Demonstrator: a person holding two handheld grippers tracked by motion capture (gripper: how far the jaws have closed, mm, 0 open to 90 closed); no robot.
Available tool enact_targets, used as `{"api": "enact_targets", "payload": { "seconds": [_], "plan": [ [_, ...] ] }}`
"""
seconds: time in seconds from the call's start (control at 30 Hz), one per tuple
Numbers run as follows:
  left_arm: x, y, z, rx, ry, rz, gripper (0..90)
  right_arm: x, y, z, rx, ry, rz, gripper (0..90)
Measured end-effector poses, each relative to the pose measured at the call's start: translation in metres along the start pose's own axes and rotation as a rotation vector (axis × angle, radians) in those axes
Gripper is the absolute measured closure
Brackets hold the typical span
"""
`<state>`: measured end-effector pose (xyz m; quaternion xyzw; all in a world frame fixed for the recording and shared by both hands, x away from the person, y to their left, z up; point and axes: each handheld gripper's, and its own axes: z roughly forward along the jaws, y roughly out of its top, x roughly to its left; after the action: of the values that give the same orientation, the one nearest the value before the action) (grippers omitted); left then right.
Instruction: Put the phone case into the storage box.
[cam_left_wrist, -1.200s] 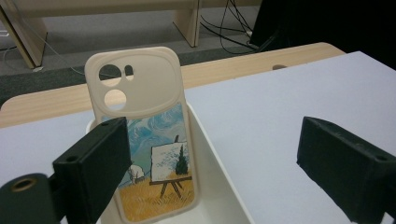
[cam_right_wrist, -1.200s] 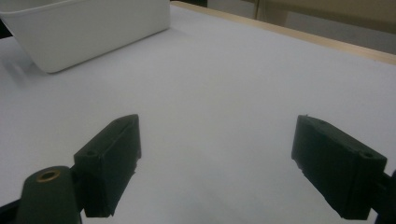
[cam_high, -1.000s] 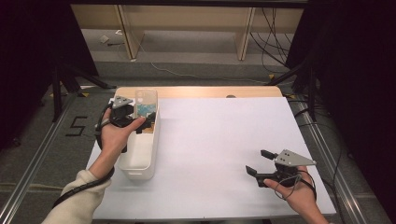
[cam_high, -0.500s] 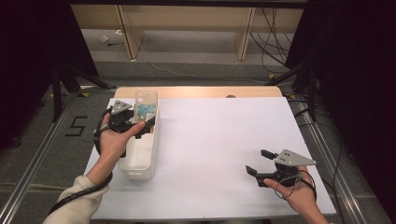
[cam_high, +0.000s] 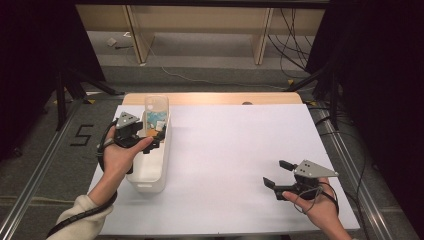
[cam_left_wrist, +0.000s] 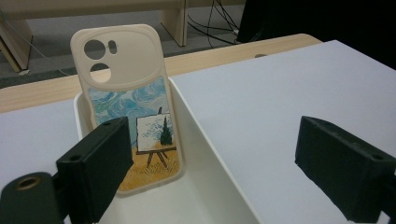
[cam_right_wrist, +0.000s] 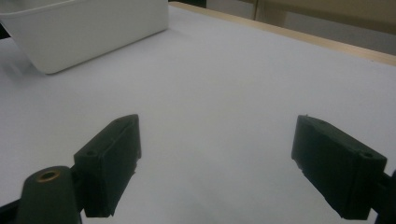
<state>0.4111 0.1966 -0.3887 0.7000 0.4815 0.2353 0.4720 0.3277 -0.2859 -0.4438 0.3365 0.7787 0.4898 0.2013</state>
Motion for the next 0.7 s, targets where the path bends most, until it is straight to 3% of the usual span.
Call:
{"api": "enact_targets", "payload": {
  "seconds": [0.7],
  "plan": [
    [-0.014, -0.013, -0.014, -0.001, -0.052, 0.031, 10.4, -0.001, 0.0, 0.0, 0.0, 0.0, 0.001, 16.9]
  ]
}}
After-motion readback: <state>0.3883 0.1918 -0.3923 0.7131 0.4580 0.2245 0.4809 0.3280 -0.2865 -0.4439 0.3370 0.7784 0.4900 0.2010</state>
